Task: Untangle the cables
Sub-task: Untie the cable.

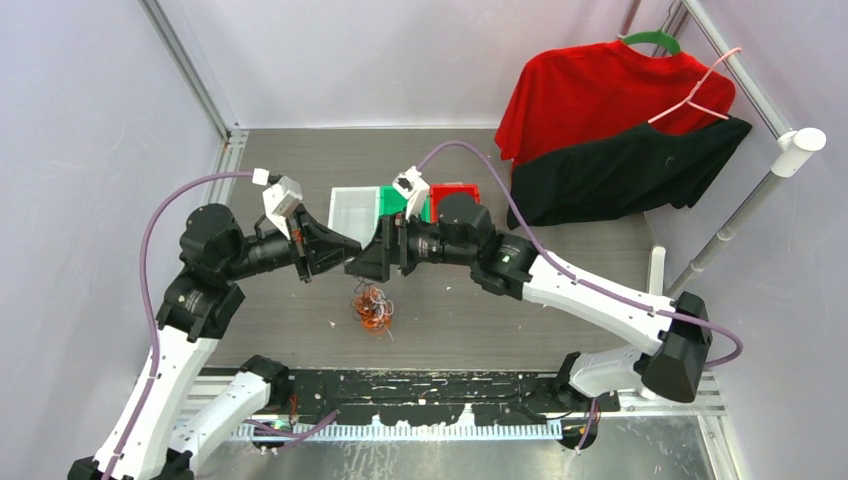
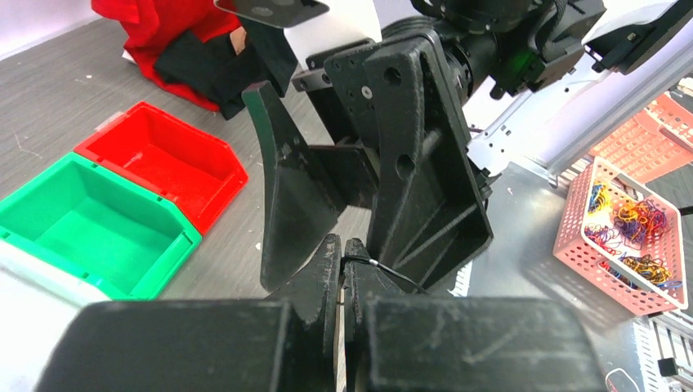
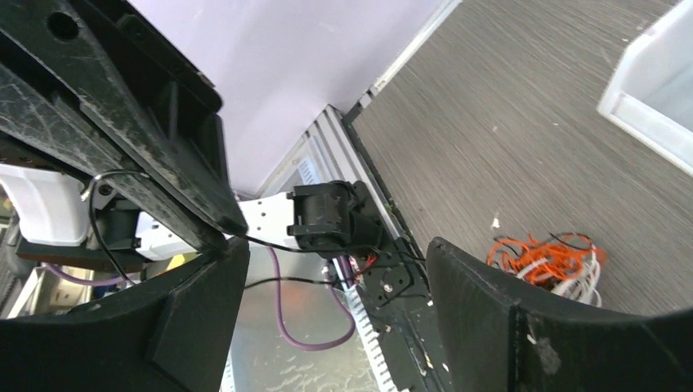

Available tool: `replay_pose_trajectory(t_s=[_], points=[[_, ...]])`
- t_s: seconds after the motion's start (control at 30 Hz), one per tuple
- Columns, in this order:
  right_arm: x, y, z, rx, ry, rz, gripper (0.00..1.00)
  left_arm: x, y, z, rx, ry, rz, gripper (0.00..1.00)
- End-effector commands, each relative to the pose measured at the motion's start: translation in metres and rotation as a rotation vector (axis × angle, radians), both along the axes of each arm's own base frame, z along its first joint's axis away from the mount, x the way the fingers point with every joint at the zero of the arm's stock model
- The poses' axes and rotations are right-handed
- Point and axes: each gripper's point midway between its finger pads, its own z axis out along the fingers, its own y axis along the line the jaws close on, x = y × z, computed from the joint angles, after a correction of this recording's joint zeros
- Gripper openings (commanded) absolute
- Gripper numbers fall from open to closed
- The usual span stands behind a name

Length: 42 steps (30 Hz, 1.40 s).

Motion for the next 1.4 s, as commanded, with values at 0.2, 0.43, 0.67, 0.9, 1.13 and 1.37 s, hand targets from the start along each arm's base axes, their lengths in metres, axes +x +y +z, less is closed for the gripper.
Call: replay_pose_trajectory(t_s=[0.2,0.43,0.67,0.9,1.13,1.37], points=[[0.007,0.056,-0.013,0.091,0.002,-0.033,0.81,-0.006,-0.003,0.043,-0.056,-0.091,-0.035,0.0],[0.022,0.06,-0.07,0.023,0.049,-0.125,0.75,-0.005,-0.004,0.076,-0.084,-0.14,-0.037,0.0],[0.031,0.052,-0.105,-0.051,0.06,-0.191,0.73,-0.008,-0.004,0.121,-0.13,-0.222,-0.039,0.0],[0.038,0.046,-0.133,-0.113,0.068,-0.241,0.73,-0.002,-0.003,0.156,-0.16,-0.276,-0.012,0.0],[0.04,0.033,-0.176,-0.2,0.095,-0.29,0.69,0.002,-0.001,0.19,-0.182,-0.337,0.011,0.0],[0.042,0.004,-0.232,-0.31,0.114,-0.379,0.68,0.005,0.008,0.238,-0.209,-0.448,0.088,0.0]])
